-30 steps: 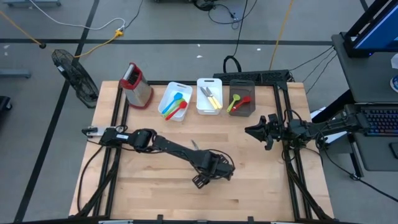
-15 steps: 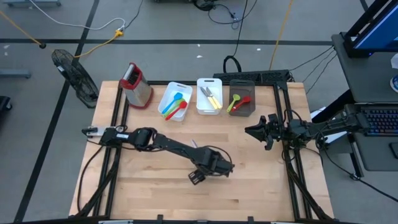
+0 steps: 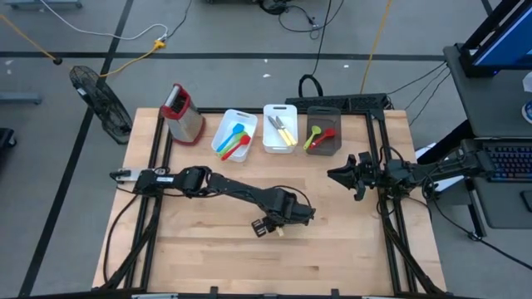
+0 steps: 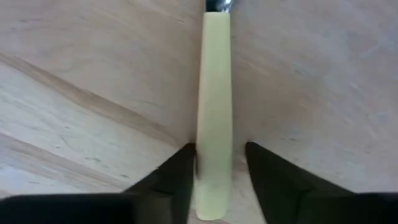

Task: Pick & Place Kitchen Items
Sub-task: Put the yellow knife into the right white bin, then return to Home Position

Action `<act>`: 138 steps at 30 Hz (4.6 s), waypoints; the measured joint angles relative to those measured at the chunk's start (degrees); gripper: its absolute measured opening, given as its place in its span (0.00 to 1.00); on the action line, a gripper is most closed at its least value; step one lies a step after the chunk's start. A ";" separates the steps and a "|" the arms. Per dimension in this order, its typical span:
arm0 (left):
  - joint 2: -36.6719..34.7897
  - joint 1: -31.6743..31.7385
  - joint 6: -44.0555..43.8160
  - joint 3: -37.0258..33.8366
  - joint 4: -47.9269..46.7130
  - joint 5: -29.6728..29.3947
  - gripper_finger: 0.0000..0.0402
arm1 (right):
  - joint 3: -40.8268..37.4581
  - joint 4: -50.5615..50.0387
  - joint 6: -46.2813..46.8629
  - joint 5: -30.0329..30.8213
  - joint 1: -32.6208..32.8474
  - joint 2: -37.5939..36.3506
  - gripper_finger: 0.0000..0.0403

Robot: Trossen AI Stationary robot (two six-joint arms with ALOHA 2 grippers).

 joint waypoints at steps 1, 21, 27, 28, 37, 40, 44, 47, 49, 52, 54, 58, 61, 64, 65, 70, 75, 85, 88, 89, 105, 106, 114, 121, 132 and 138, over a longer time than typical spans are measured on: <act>0.51 0.00 -0.24 0.02 0.76 -0.09 0.35 | 0.02 0.00 0.00 0.00 -0.01 0.00 0.14; -2.49 -1.14 4.13 -0.17 0.84 -5.18 0.13 | 0.02 0.07 -0.02 0.03 -0.02 0.00 0.14; -4.78 -1.51 3.80 -0.37 -2.22 -8.29 0.13 | 0.00 0.17 -0.02 0.05 -0.02 0.00 0.14; -5.05 -1.59 3.74 -0.35 -1.80 -8.41 0.13 | 0.00 0.17 -0.02 0.07 -0.02 -0.02 0.14; -9.30 -3.34 4.64 -0.22 3.95 -8.56 0.13 | 0.00 0.13 -0.25 0.27 -0.04 0.04 0.14; -11.58 -3.92 5.49 -0.20 6.15 -10.27 0.13 | 0.00 0.17 -0.26 0.29 -0.04 0.04 0.14; -15.37 -3.56 7.85 -0.17 7.64 -13.01 0.13 | 0.00 0.22 -0.26 0.29 -0.04 0.04 0.14; -17.66 -1.47 10.53 -0.11 7.74 -14.75 0.13 | 0.00 0.39 -0.25 0.28 -0.04 0.07 0.14; -19.09 0.65 13.15 -0.09 7.71 -15.01 0.13 | 0.00 0.60 -0.25 0.27 -0.04 0.07 0.14; -20.76 4.70 19.02 -0.09 9.74 -14.45 0.13 | 0.00 0.69 -0.25 0.26 -0.04 0.07 0.14; -21.65 8.16 23.29 -0.07 10.90 -13.36 0.13 | 0.00 0.66 -0.24 0.17 -0.04 0.07 0.14; -22.07 15.89 31.81 -0.02 13.38 -8.63 0.13 | 0.00 0.81 -0.24 0.22 -0.04 0.07 0.14; -21.98 21.93 37.99 -0.02 14.14 -2.43 0.13 | 0.00 0.91 -0.32 0.28 -0.04 0.07 0.14; -22.00 27.05 42.69 -0.02 13.91 1.45 0.13 | 0.00 1.43 -1.91 0.47 -0.04 0.07 0.14; -22.00 28.50 43.81 -0.02 13.73 2.30 0.13 | 0.00 1.65 -2.74 0.59 -0.06 0.07 0.14; -22.02 33.49 48.29 -0.02 11.74 10.30 0.13 | 0.00 4.02 -4.78 7.85 -0.08 0.07 0.14; -22.04 34.84 50.36 -1.89 5.81 13.11 0.13 | 0.00 6.45 -4.81 16.13 -0.08 0.04 0.14; -22.04 36.86 44.44 -10.41 13.42 17.06 0.13 | 0.00 6.67 -4.81 16.62 -0.08 0.04 0.14; -22.04 37.68 42.11 -12.83 15.39 17.18 0.13 | 0.00 6.67 -4.79 16.57 -0.07 0.04 0.14; -22.00 37.96 40.91 -13.30 15.56 17.22 0.13 | 0.00 6.67 -4.79 16.59 -0.06 0.04 0.14; -22.02 39.36 35.27 -15.87 23.28 17.53 0.13 | 0.00 6.67 -4.79 16.57 -0.06 0.04 0.14; -22.02 39.36 35.27 -15.87 23.37 17.54 0.13 | 0.00 6.67 -4.79 16.55 -0.06 0.04 0.14; -22.02 39.34 37.20 -15.87 23.26 14.35 0.20 | 0.00 6.67 -4.76 16.57 -0.04 0.04 0.14; -22.02 39.34 39.02 -15.85 23.15 13.61 0.41 | 0.00 6.67 -4.76 16.57 -0.04 0.04 0.14; -24.27 38.33 44.60 -15.67 27.43 15.06 0.50 | 0.00 6.67 -4.76 16.57 -0.04 0.05 0.14; -31.34 31.92 63.15 -15.56 27.51 2.91 0.50 | 0.00 6.00 -4.74 16.41 0.07 0.04 0.14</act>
